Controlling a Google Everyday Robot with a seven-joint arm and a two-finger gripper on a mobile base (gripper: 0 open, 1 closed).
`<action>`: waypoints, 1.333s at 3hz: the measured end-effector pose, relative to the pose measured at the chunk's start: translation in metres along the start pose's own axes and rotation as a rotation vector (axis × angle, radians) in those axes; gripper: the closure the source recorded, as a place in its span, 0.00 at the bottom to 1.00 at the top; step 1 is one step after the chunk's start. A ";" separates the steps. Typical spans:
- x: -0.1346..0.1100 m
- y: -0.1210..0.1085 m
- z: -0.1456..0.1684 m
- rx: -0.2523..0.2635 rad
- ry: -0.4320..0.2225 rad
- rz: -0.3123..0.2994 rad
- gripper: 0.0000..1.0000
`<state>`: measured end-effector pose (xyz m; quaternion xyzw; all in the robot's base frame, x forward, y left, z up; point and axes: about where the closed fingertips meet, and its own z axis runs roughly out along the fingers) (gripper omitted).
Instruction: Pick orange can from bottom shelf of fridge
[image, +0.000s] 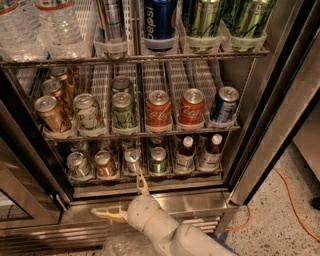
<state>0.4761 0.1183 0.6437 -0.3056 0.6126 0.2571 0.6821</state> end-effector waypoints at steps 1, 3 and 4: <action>0.000 0.000 0.000 0.000 0.000 0.000 0.00; 0.027 0.009 -0.010 0.013 -0.014 0.044 0.00; 0.039 0.017 -0.016 0.065 0.027 0.007 0.00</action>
Offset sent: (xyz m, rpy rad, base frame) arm 0.0043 -0.0051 -0.0452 0.0497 0.0407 0.0567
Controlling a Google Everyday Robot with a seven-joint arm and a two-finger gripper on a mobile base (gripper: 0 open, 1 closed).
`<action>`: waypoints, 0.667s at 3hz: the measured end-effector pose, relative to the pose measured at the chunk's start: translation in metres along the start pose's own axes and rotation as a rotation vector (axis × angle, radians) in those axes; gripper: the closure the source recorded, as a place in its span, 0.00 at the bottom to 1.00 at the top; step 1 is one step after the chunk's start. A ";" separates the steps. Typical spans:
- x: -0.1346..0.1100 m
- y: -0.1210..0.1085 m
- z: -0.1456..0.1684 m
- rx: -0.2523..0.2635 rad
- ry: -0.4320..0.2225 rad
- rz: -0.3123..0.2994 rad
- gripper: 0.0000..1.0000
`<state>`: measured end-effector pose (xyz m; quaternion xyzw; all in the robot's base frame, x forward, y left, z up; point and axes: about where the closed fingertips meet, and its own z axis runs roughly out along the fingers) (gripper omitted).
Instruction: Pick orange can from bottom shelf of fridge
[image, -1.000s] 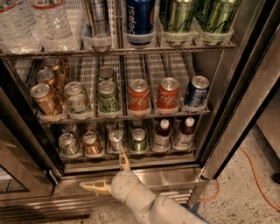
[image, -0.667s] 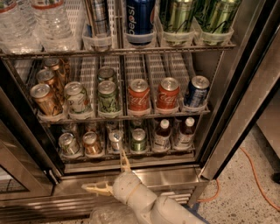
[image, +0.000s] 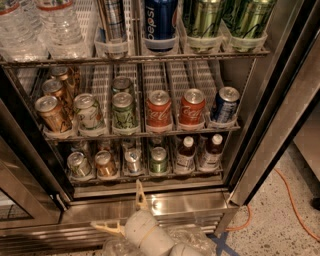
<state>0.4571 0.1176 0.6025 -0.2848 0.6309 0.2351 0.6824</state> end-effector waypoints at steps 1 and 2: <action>0.004 0.006 0.002 -0.004 0.028 -0.025 0.00; 0.015 0.003 0.009 -0.017 0.041 -0.008 0.00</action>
Offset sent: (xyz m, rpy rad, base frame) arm 0.0185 0.0089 -0.0256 -0.0299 0.0511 0.0282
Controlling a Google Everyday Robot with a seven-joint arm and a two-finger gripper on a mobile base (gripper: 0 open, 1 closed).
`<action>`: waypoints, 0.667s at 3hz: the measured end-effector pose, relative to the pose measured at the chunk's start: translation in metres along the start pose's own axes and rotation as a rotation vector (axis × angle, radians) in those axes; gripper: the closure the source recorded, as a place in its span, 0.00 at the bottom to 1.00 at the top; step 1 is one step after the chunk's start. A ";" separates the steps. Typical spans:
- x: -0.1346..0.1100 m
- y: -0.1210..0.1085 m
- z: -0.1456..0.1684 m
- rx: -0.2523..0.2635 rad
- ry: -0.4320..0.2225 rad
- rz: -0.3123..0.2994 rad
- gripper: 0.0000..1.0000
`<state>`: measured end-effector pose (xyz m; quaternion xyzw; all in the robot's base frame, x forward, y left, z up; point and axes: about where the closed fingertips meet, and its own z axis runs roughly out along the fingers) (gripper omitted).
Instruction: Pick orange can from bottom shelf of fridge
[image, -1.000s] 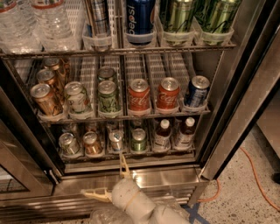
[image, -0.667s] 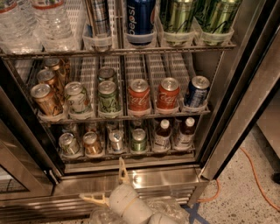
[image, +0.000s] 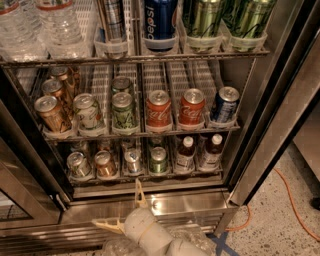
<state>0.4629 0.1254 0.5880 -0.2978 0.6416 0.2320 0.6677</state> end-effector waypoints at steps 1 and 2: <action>0.005 -0.014 0.016 0.049 -0.057 0.051 0.00; 0.005 -0.013 0.016 0.050 -0.057 0.054 0.00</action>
Offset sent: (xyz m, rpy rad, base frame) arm 0.0313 0.0018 -0.0028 0.1223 -0.0263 -0.0717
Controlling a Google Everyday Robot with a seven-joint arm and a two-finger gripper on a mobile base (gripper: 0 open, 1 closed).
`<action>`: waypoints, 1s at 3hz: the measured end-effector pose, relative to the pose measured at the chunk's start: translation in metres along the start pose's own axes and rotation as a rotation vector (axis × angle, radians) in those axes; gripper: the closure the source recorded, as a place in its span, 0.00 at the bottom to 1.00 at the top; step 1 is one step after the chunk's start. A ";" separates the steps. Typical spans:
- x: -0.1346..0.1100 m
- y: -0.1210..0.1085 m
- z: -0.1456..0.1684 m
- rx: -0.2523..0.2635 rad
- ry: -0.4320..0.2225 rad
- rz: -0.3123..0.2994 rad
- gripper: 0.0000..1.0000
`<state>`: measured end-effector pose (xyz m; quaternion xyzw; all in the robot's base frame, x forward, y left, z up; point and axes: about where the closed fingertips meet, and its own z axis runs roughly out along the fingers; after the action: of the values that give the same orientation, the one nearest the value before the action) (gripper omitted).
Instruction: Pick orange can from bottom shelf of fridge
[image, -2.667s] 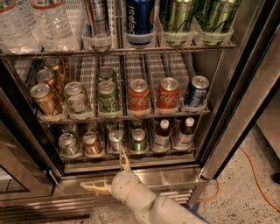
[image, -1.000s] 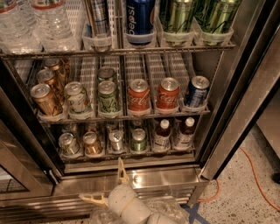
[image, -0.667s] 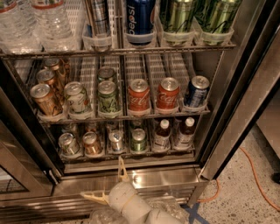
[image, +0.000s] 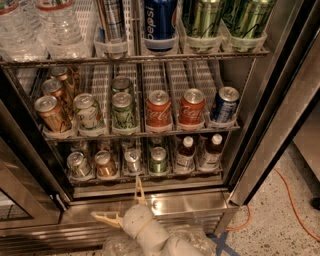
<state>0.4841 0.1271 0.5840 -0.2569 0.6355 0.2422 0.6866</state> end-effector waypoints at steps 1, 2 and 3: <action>0.000 0.000 0.000 0.000 0.000 0.000 0.07; 0.000 0.000 0.000 0.000 0.000 0.000 0.24; 0.000 0.000 0.000 0.000 0.000 0.000 0.25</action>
Offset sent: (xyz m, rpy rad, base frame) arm 0.0000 0.0000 0.0000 0.0000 0.0000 0.0000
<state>0.4842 0.1273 0.5838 -0.2570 0.6355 0.2421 0.6866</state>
